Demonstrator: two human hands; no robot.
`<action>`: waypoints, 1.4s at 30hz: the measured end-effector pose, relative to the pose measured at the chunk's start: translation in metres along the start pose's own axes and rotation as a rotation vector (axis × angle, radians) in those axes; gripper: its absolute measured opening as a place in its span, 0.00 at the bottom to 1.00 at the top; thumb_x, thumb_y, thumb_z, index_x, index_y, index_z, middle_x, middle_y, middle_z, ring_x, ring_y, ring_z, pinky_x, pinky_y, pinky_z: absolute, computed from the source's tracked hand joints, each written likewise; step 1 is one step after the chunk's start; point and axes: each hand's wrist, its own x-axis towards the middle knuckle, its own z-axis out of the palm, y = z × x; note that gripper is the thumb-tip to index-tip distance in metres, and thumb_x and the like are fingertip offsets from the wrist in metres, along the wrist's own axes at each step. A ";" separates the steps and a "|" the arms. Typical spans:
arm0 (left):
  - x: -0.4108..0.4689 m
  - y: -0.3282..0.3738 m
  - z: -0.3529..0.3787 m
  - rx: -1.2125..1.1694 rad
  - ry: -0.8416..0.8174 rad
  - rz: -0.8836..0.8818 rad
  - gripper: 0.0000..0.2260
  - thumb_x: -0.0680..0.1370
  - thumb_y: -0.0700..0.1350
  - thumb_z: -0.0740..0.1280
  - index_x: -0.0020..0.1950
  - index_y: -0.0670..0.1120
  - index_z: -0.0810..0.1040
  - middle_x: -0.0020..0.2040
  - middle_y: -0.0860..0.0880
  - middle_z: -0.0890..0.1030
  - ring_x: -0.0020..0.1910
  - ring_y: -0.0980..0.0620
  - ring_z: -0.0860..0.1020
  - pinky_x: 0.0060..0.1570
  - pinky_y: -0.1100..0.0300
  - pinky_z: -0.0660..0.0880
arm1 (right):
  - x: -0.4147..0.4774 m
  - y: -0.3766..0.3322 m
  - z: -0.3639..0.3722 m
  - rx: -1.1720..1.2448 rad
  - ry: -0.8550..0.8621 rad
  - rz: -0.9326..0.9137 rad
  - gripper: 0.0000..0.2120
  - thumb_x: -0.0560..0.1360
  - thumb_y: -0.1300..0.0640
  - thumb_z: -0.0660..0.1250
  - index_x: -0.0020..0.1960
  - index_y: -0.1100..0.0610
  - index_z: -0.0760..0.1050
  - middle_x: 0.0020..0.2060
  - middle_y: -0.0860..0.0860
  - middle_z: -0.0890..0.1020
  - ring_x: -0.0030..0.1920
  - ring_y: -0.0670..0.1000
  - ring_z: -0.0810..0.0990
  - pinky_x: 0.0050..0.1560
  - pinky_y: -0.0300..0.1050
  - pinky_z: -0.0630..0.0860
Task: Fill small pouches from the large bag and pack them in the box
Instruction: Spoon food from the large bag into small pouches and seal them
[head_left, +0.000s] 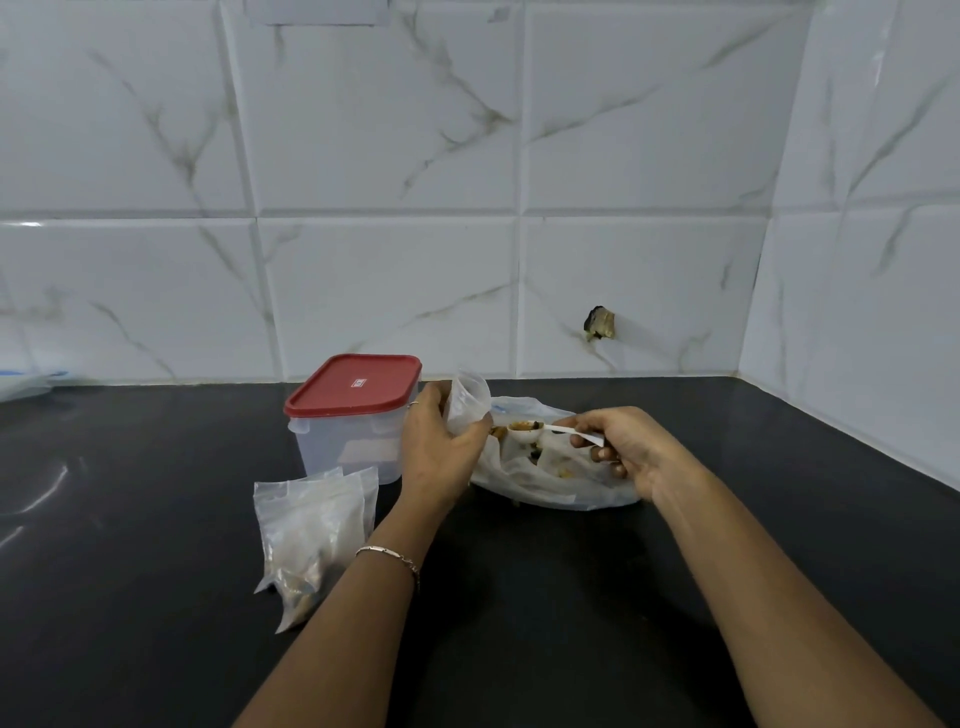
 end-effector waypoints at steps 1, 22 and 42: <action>0.000 0.000 0.000 -0.005 -0.015 -0.019 0.13 0.72 0.44 0.73 0.52 0.50 0.73 0.46 0.57 0.78 0.48 0.56 0.78 0.49 0.59 0.76 | -0.001 -0.002 -0.002 0.009 0.007 -0.025 0.12 0.75 0.60 0.63 0.45 0.55 0.86 0.31 0.47 0.79 0.25 0.43 0.61 0.25 0.36 0.55; -0.007 -0.003 0.012 0.204 -0.108 -0.080 0.25 0.67 0.59 0.69 0.58 0.50 0.67 0.47 0.59 0.75 0.51 0.52 0.78 0.55 0.45 0.75 | -0.031 -0.010 0.031 -0.745 0.114 -0.919 0.11 0.79 0.58 0.62 0.55 0.46 0.79 0.45 0.38 0.80 0.43 0.37 0.74 0.45 0.32 0.68; -0.006 0.001 0.007 0.168 -0.029 -0.129 0.26 0.66 0.62 0.69 0.57 0.52 0.65 0.51 0.58 0.73 0.56 0.50 0.76 0.60 0.43 0.72 | -0.029 -0.011 0.031 -0.458 0.142 -0.876 0.08 0.77 0.58 0.68 0.52 0.45 0.78 0.47 0.39 0.81 0.44 0.41 0.79 0.42 0.32 0.74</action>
